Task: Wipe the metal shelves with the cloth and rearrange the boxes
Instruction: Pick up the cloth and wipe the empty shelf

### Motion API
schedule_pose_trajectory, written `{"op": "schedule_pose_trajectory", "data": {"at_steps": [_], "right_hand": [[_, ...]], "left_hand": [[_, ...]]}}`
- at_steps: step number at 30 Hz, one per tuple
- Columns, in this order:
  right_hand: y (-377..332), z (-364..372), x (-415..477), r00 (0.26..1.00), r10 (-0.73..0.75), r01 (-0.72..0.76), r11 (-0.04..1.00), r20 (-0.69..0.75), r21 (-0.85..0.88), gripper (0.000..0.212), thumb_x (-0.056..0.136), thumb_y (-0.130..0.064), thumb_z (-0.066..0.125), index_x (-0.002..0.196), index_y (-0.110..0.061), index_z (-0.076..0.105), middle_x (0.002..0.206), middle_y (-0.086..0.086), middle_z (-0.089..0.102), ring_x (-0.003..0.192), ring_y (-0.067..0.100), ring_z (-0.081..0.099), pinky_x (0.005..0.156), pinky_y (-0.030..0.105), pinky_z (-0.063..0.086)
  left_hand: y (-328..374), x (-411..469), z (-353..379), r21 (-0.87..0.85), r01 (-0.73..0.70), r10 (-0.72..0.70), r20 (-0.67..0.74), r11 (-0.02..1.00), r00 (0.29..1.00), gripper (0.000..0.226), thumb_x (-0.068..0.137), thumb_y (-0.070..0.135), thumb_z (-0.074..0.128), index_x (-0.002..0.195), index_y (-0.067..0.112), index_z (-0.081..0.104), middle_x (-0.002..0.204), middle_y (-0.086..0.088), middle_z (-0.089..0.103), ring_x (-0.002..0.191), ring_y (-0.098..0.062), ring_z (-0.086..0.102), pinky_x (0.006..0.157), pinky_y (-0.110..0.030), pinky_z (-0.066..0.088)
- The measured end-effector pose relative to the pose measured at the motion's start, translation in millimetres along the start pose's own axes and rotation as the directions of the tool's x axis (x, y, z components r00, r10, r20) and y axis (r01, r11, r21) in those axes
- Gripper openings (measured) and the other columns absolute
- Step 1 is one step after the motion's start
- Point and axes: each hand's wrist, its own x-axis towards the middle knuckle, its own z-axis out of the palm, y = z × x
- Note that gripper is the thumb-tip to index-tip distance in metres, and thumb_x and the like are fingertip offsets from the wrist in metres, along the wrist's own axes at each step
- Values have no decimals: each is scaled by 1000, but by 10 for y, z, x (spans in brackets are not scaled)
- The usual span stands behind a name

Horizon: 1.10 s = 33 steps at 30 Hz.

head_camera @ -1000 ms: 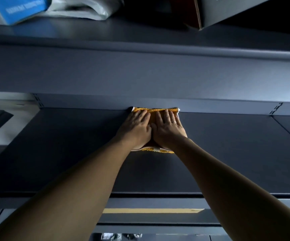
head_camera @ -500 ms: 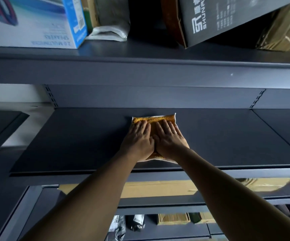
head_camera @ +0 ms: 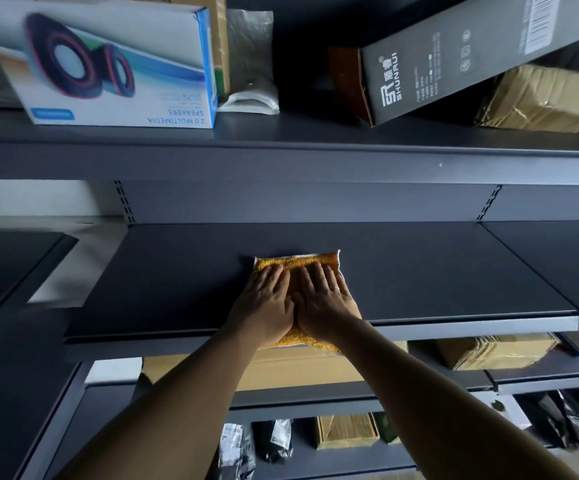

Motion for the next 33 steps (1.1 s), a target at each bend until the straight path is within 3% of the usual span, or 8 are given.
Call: {"op": "schedule_pose_trajectory", "data": {"at_steps": [10, 23, 30, 33], "right_hand": [[-155, 49, 210, 999, -34, 34, 999, -12, 16, 66, 107, -53, 11, 163, -22, -7, 169, 7, -14, 156, 23, -17, 127, 42, -8], [16, 4, 1281, 996, -59, 61, 998, -67, 31, 64, 107, -46, 16, 163, -17, 4, 170, 15, -3, 157, 28, -7, 127, 44, -5], [6, -3, 1533, 993, -41, 50, 996, -113, 74, 64, 104, -46, 23, 162, -20, 12, 170, 11, 7, 157, 27, 0, 127, 44, -2], [-12, -12, 1546, 995, -27, 34, 997, -93, 74, 65, 105, -46, 21, 163, -20, 7, 170, 12, 0, 157, 26, -5, 127, 43, -6]], "left_hand": [[-292, 121, 27, 8, 14, -14, -21, 1000, 1000, 64, 106, 45, 10, 161, 17, -5, 169, -2, -10, 156, -18, -10, 126, -37, -6], [-571, 1097, -81, 5, 81, -81, -11, 997, 997, 63, 107, 43, 16, 162, 17, -2, 170, -1, -8, 156, -17, -9, 126, -35, -6], [-667, 1292, -109, -6, 87, -87, -35, 996, 996, 62, 106, 39, 21, 162, 16, 5, 170, -2, 1, 156, -18, 0, 126, -35, -2], [-721, 1329, -104, -9, 71, -71, -22, 997, 997, 63, 106, 41, 18, 162, 16, 3, 170, -2, -3, 156, -17, -4, 126, -36, -3]]}}
